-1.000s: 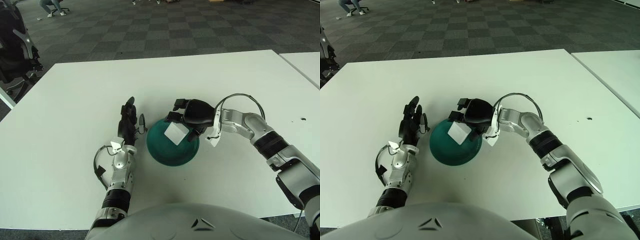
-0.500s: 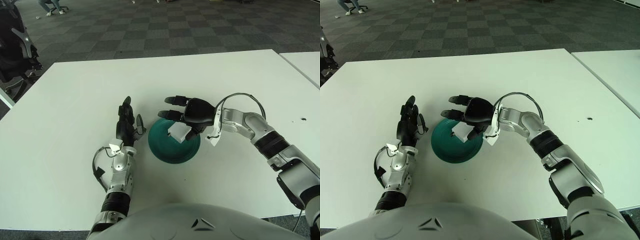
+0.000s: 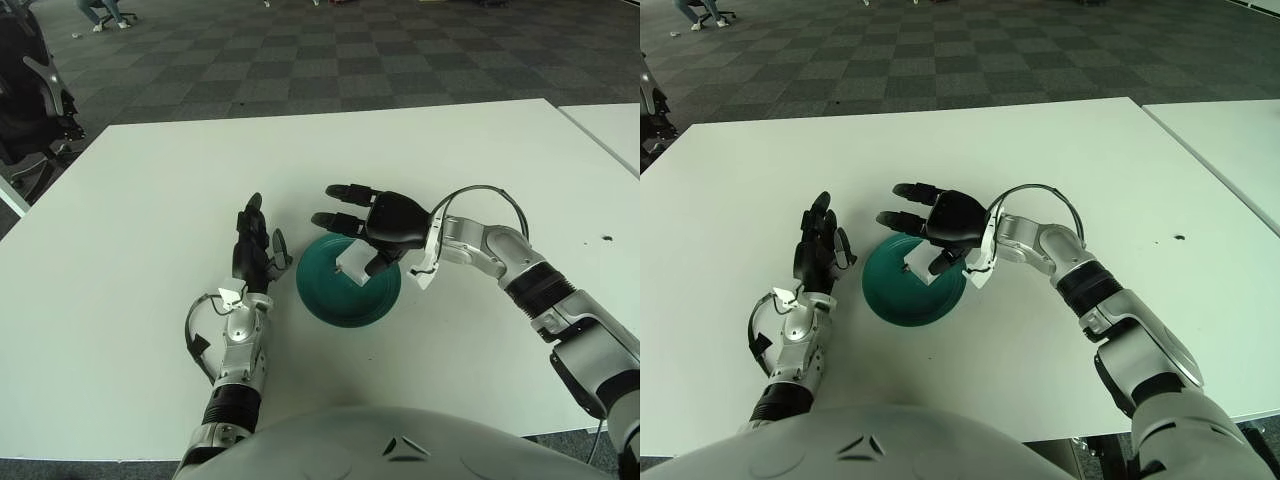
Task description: Put the charger into the plate.
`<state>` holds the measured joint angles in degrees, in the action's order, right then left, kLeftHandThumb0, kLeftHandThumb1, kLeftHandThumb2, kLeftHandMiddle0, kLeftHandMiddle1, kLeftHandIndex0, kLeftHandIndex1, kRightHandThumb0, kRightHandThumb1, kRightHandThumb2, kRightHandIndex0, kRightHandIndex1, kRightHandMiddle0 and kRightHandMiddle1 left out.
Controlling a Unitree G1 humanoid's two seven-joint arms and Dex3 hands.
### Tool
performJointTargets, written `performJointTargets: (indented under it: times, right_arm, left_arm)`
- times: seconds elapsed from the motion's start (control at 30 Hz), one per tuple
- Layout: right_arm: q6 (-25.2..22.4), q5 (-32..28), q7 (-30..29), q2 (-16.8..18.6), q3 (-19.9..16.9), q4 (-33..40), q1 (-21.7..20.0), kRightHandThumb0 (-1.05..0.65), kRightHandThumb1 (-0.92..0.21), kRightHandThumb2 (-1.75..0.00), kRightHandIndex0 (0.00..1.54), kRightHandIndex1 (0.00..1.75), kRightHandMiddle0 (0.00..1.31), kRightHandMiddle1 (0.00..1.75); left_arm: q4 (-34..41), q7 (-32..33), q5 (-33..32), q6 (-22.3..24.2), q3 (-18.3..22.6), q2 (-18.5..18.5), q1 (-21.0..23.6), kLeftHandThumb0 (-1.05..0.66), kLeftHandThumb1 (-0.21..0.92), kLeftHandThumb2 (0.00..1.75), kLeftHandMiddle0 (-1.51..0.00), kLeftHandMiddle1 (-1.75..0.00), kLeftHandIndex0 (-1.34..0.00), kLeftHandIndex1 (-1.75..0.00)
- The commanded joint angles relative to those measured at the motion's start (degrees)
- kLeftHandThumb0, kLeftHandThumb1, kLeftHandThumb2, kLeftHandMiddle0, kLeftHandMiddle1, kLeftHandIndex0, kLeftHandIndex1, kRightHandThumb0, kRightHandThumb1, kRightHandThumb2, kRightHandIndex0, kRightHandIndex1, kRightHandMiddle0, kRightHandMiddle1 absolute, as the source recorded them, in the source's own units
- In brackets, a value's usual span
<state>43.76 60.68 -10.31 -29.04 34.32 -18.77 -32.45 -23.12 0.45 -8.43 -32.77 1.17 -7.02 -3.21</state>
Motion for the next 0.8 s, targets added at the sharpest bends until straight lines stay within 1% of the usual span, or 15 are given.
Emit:
performJointTargets:
  times: [0.0, 0.07, 0.2, 0.33, 0.37, 0.43, 0.47, 0.5, 0.57, 0.6, 0.67, 0.73, 0.77]
  right_arm:
    - [-1.19, 1.21, -3.39, 0.36, -0.27, -1.25, -0.49, -1.05, -0.92, -0.83, 0.00, 0.00, 0.00, 0.00]
    - [-1.36, 1.19, -4.68, 0.25, -0.58, -1.73, -0.73, -1.05, -0.92, -0.82, 0.00, 0.00, 0.00, 0.00]
    - [-0.86, -2.24, -7.87, -0.43, -3.72, -4.43, -1.82, -1.05, -0.92, -0.76, 0.00, 0.00, 0.00, 0.00]
    - [1.01, -8.85, -9.25, 1.28, -6.57, -7.43, -0.97, -1.05, -0.92, -0.74, 0.00, 0.00, 0.00, 0.00]
    - [1.97, -11.37, -8.90, 1.79, -7.26, -8.45, -0.70, -1.05, -0.92, -0.73, 0.00, 0.00, 0.00, 0.00]
    - [3.20, -14.42, -8.31, 2.37, -8.04, -9.68, -0.38, -1.05, -0.92, -0.74, 0.00, 0.00, 0.00, 0.00]
    - [4.05, -18.82, -6.11, 2.39, -9.04, -10.43, 0.41, -1.05, -0.92, -0.74, 0.00, 0.00, 0.00, 0.00]
    - [4.89, -26.57, -2.14, 1.48, -10.54, -10.71, 2.58, -1.05, -0.92, -0.74, 0.00, 0.00, 0.00, 0.00]
    - [5.25, -37.46, 3.83, 0.67, -12.52, -10.75, 5.47, -1.05, -0.92, -0.75, 0.00, 0.00, 0.00, 0.00]
    - [4.88, -40.18, 5.50, 0.65, -12.90, -10.45, 6.20, -1.05, -0.92, -0.75, 0.00, 0.00, 0.00, 0.00]
    - [2.26, -46.22, 8.46, 3.13, -14.61, -12.03, 7.06, -1.05, -0.92, -0.79, 0.00, 0.00, 0.00, 0.00]
    - [1.86, -49.37, 9.46, 4.83, -15.93, -14.55, 7.55, -1.05, -0.92, -0.82, 0.00, 0.00, 0.00, 0.00]
    - [2.73, -51.10, 9.69, 6.20, -16.87, -17.44, 7.62, -1.05, -0.92, -0.84, 0.00, 0.00, 0.00, 0.00]
  left_arm:
    - [-4.98, 0.54, -1.06, 0.54, -0.41, -5.14, -7.31, -0.93, 0.92, 0.94, -0.08, 0.00, 0.00, -0.41]
    - [-5.13, 0.18, -1.30, 0.39, -0.38, -5.05, -7.24, -0.94, 0.92, 0.94, -0.07, 0.00, 0.00, -0.42]
    - [-6.01, -1.92, -2.38, -0.49, -0.42, -4.74, -6.93, -0.94, 0.92, 0.93, -0.07, 0.00, 0.00, -0.42]
    - [-6.25, -3.60, -2.86, -0.72, -0.35, -4.44, -7.01, -0.93, 0.92, 0.93, -0.08, 0.00, 0.00, -0.41]
    - [-6.27, -3.97, -2.93, -0.60, -0.31, -4.36, -7.02, -0.93, 0.92, 0.93, -0.08, 0.00, 0.00, -0.41]
    - [-6.32, -4.48, -2.98, -0.48, -0.19, -4.31, -7.05, -0.92, 0.92, 0.94, -0.08, -0.01, 0.00, -0.41]
    - [-6.46, -4.93, -3.23, -0.38, -0.06, -4.30, -7.06, -0.92, 0.92, 0.94, -0.08, -0.01, 0.00, -0.40]
    - [-6.68, -5.64, -3.77, -0.34, 0.12, -4.31, -6.99, -0.92, 0.92, 0.94, -0.08, -0.01, 0.00, -0.41]
    - [-6.99, -6.69, -4.46, -0.42, 0.37, -4.29, -6.92, -0.91, 0.92, 0.94, -0.09, -0.01, 0.00, -0.43]
    - [-7.08, -7.02, -4.60, -0.56, 0.43, -4.28, -6.98, -0.90, 0.92, 0.94, -0.10, -0.01, 0.00, -0.43]
    - [-7.33, -7.68, -4.73, -1.09, 0.45, -4.25, -7.11, -0.90, 0.92, 0.94, -0.10, -0.01, 0.00, -0.44]
    - [-7.36, -8.11, -4.81, -1.39, 0.44, -4.25, -7.36, -0.89, 0.92, 0.94, -0.11, -0.01, 0.00, -0.44]
    - [-7.31, -8.22, -4.79, -1.44, 0.43, -4.24, -7.51, -0.89, 0.92, 0.94, -0.11, -0.01, 0.00, -0.45]
